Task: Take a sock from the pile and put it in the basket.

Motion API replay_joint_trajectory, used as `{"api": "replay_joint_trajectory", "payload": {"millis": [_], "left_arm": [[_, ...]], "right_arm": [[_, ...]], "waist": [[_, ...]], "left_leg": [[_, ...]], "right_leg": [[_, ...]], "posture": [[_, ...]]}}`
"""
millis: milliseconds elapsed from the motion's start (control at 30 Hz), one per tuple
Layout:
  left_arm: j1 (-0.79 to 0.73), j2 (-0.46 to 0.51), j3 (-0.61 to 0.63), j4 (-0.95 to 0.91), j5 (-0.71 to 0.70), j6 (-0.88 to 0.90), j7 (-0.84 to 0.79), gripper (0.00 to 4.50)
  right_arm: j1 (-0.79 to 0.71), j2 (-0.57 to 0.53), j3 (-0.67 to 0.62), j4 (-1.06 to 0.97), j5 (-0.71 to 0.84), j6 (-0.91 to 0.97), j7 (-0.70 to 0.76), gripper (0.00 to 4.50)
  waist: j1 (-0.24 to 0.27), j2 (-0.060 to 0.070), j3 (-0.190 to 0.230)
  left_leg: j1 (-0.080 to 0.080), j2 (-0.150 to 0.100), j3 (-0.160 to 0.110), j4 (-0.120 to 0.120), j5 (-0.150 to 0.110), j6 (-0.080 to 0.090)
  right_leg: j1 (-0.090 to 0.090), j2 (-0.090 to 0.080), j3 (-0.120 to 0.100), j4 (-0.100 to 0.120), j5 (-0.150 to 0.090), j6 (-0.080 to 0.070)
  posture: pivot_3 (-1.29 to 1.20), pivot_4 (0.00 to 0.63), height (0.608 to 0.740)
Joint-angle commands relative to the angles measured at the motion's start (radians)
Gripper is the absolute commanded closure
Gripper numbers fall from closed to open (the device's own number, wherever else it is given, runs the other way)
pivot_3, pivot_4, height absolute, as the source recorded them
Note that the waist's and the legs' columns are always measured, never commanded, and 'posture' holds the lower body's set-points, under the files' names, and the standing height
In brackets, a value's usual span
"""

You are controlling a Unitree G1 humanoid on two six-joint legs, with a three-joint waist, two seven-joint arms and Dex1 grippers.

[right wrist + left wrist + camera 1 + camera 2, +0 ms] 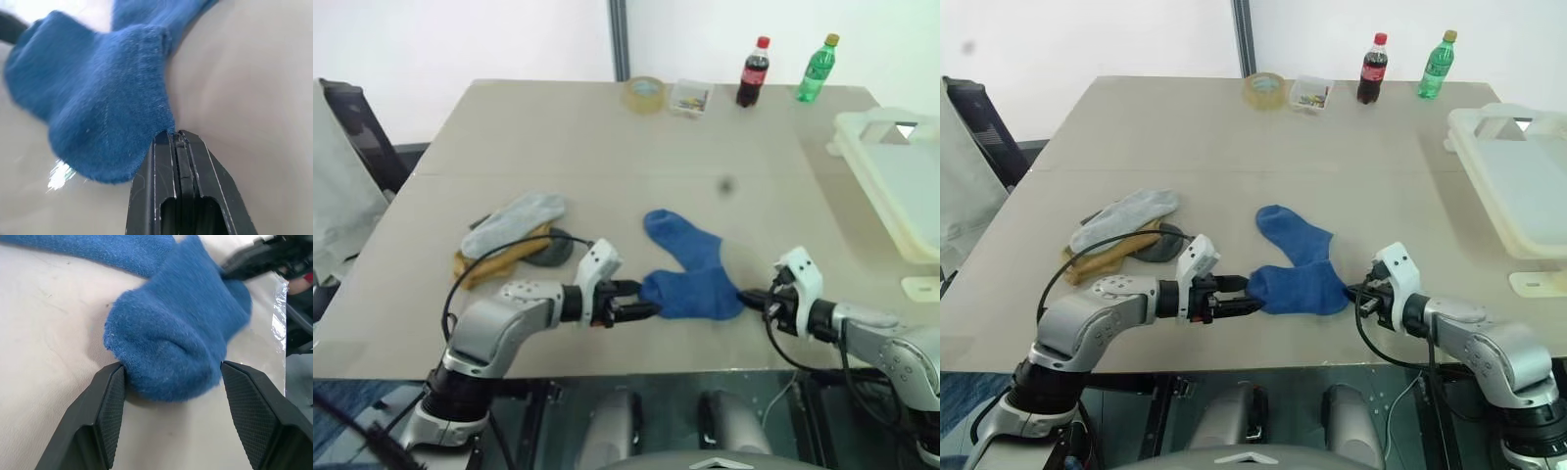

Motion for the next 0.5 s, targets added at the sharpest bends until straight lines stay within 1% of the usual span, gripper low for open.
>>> {"api": "replay_joint_trajectory", "payload": {"millis": [33,200,333,367,400,433,467,500], "left_arm": [[-0.042,-0.059,-0.042,0.111,0.071,-0.010,0.094,1.28],[-0.067,-0.097,-0.071,0.154,0.105,-0.046,0.130,1.28],[-0.061,-0.092,-0.054,0.154,0.097,-0.050,0.130,1.28],[-0.053,-0.081,-0.046,0.145,0.091,-0.044,0.126,1.28],[-0.047,-0.073,-0.041,0.139,0.088,-0.041,0.123,1.28],[-0.038,-0.062,-0.034,0.131,0.085,-0.034,0.123,1.28],[-0.026,-0.049,-0.028,0.119,0.079,-0.027,0.117,1.28],[-0.013,-0.035,-0.023,0.102,0.071,-0.020,0.108,1.28]], "right_arm": [[-0.029,0.017,0.009,0.043,-0.064,-0.039,-0.031,4.46],[-0.064,0.030,0.020,0.089,-0.117,-0.071,-0.027,4.46],[-0.037,-0.027,0.010,0.046,-0.078,-0.007,0.045,3.34],[-0.022,-0.055,0.010,0.027,-0.083,-0.002,0.060,2.63],[-0.012,-0.075,0.009,0.015,-0.087,0.001,0.069,2.26],[-0.005,-0.091,-0.002,0.004,-0.087,0.006,0.072,2.05],[-0.010,-0.099,-0.021,-0.001,-0.075,0.020,0.076,1.48],[-0.021,-0.103,-0.040,-0.004,-0.061,0.029,0.079,1.38]], "waist": [[0.001,0.000,-0.001],[-0.005,0.000,-0.002],[-0.004,0.000,-0.002],[-0.004,0.000,-0.002],[-0.004,0.000,-0.002],[-0.004,0.000,-0.002],[-0.005,-0.001,-0.003],[-0.008,0.000,-0.003]], "left_leg": [[0.000,0.000,0.000,0.001,0.000,0.000],[0.001,0.000,0.000,0.002,0.000,0.000],[0.001,0.000,0.000,0.002,0.000,0.000],[0.001,0.000,0.000,0.002,0.000,0.000],[0.001,0.000,0.000,0.002,0.000,0.000],[0.001,0.000,0.000,0.002,0.000,0.000],[0.001,0.000,0.000,0.002,0.000,0.000],[0.001,0.001,0.000,0.002,0.000,0.000]], "right_leg": [[0.000,0.000,0.000,0.000,0.000,0.000],[0.002,0.000,0.001,0.000,0.000,0.000],[0.002,0.001,0.001,0.000,0.000,0.000],[0.002,0.000,0.001,0.000,0.000,0.000],[0.002,0.000,0.001,0.000,0.000,0.000],[0.002,0.000,0.001,0.000,0.000,0.000],[0.002,0.000,0.001,0.000,0.000,0.000],[0.002,0.000,0.001,0.000,0.000,0.000]], "posture": [[0.00,0.150,0.740],[0.00,0.150,0.740],[0.00,0.150,0.740],[0.00,0.150,0.740],[0.00,0.150,0.740],[0.00,0.150,0.740],[0.00,0.150,0.740],[0.00,0.150,0.740]]}}
